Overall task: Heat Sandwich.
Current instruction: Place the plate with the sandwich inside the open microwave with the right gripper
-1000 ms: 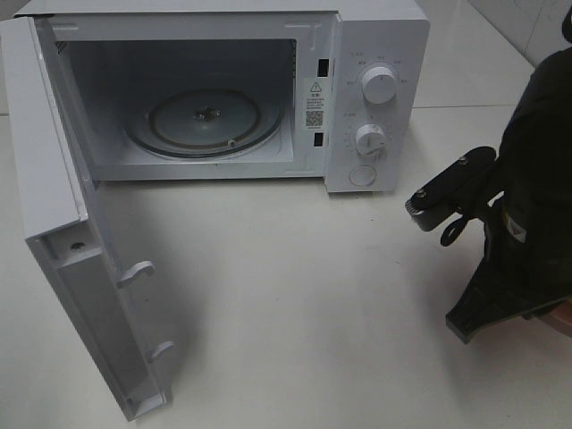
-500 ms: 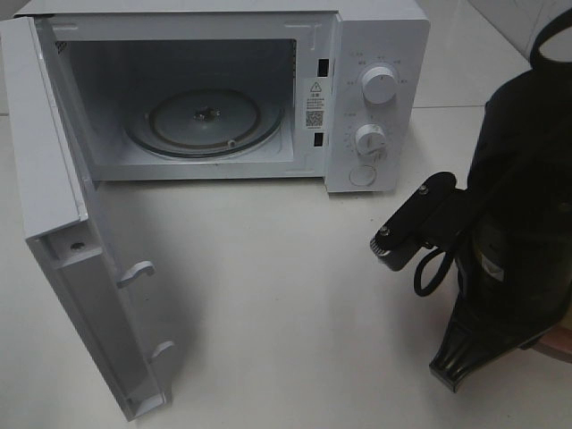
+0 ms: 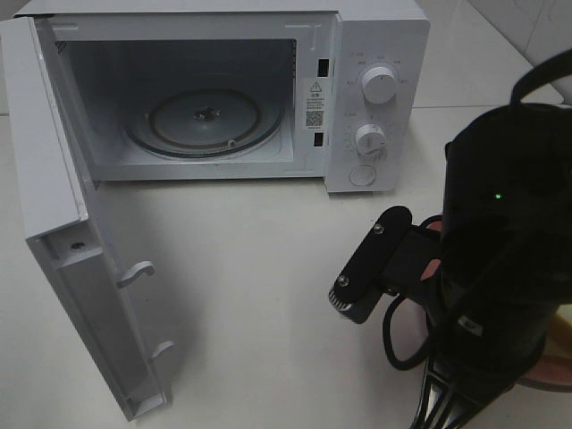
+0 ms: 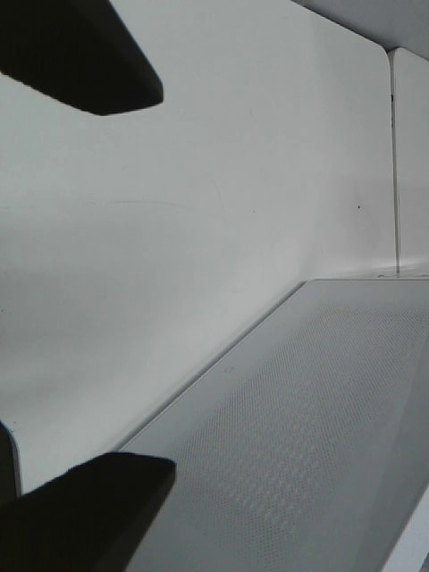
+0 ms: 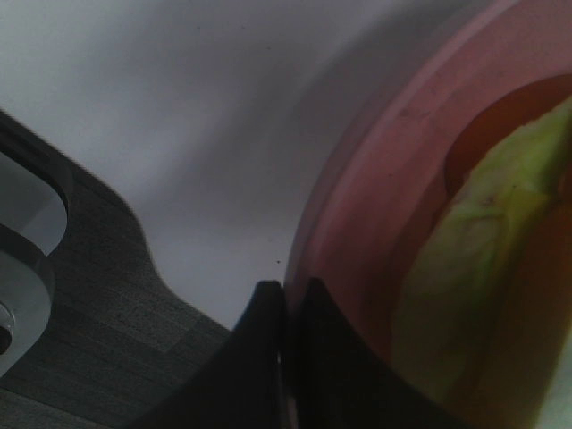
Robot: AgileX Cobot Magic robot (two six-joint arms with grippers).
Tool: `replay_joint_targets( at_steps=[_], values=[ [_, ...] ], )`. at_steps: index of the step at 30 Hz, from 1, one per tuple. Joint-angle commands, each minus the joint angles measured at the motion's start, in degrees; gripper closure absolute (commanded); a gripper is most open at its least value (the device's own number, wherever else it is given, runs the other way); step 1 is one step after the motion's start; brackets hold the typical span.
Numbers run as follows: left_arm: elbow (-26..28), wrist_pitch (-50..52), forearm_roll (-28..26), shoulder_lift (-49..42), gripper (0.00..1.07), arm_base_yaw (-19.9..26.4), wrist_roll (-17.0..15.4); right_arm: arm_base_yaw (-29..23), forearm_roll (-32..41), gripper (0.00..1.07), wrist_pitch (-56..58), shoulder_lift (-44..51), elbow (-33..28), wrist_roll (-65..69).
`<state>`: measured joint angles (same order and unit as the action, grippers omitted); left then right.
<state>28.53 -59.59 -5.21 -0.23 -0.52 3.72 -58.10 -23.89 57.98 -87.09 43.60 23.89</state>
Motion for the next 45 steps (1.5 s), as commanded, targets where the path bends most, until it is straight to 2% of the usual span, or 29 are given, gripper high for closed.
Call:
replay_joint_targets(
  at_steps=[1, 15, 45],
  values=[
    [-0.17, 0.17, 0.06, -1.49, 0.09, 0.11, 0.00, -3.09, -1.20, 1.07, 1.38, 0.40, -0.29, -0.80],
    [-0.17, 0.17, 0.06, -1.49, 0.09, 0.11, 0.00, -9.40, -1.38, 1.07, 0.92, 0.40, -0.29, -5.50],
    [-0.17, 0.17, 0.06, -1.49, 0.09, 0.11, 0.00, -9.40, -3.38, 1.06, -12.78, 0.40, -0.23, -30.71]
  ],
)
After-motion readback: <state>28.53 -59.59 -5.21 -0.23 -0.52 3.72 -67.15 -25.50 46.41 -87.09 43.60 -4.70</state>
